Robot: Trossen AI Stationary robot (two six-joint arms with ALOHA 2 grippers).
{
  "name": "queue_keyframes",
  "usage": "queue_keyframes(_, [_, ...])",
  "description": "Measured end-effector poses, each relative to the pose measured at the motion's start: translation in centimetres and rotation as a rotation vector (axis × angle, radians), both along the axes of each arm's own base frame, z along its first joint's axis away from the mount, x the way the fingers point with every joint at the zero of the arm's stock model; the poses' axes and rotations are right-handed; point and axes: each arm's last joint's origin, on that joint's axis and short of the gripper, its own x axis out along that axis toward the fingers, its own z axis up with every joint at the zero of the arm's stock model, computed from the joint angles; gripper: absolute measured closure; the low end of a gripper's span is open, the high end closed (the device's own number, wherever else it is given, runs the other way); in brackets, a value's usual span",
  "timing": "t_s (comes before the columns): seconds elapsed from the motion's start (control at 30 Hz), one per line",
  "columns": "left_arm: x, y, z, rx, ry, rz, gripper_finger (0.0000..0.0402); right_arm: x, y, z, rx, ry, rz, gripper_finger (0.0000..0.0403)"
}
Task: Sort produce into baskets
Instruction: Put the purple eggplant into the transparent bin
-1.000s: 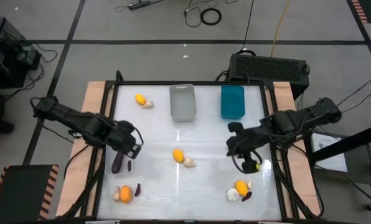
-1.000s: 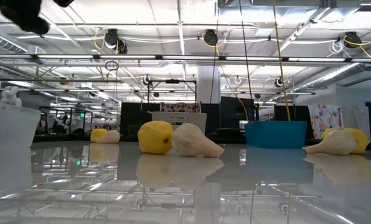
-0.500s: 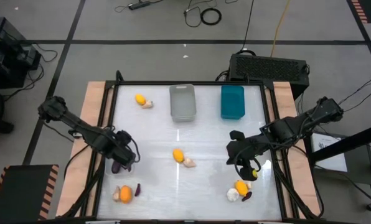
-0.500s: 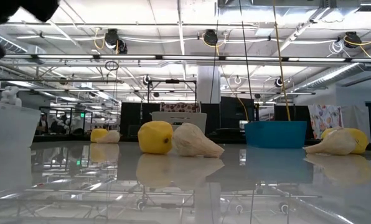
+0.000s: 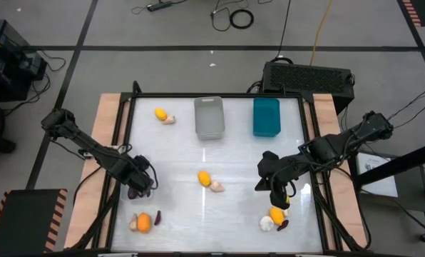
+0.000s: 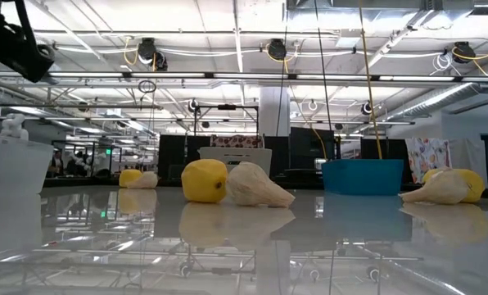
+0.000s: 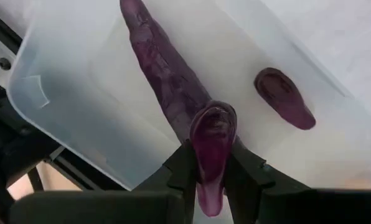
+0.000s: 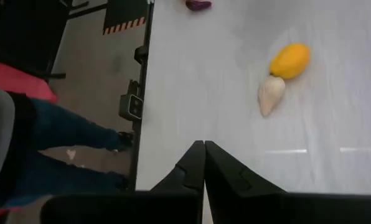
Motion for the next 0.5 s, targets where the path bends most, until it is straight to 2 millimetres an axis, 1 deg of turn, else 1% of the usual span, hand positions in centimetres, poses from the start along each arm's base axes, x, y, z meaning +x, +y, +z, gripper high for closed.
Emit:
queue_keyframes(0.1, [0.2, 0.0, -0.1, -0.010, -0.017, 0.005, 0.0298, 0.0, 0.0, 0.0, 0.022, 0.011, -0.025, 0.0400])
queue_keyframes(0.37, [0.9, 0.1, -0.1, -0.048, -0.067, -0.074, 0.0177, 0.0, 0.0, 0.0, 0.059, 0.029, -0.067, 0.0400])
queue_keyframes(0.5, [1.5, 0.1, 0.2, -0.075, -0.114, -0.131, 0.0142, 0.0, 0.1, -0.1, 0.081, 0.044, -0.090, 0.0400])
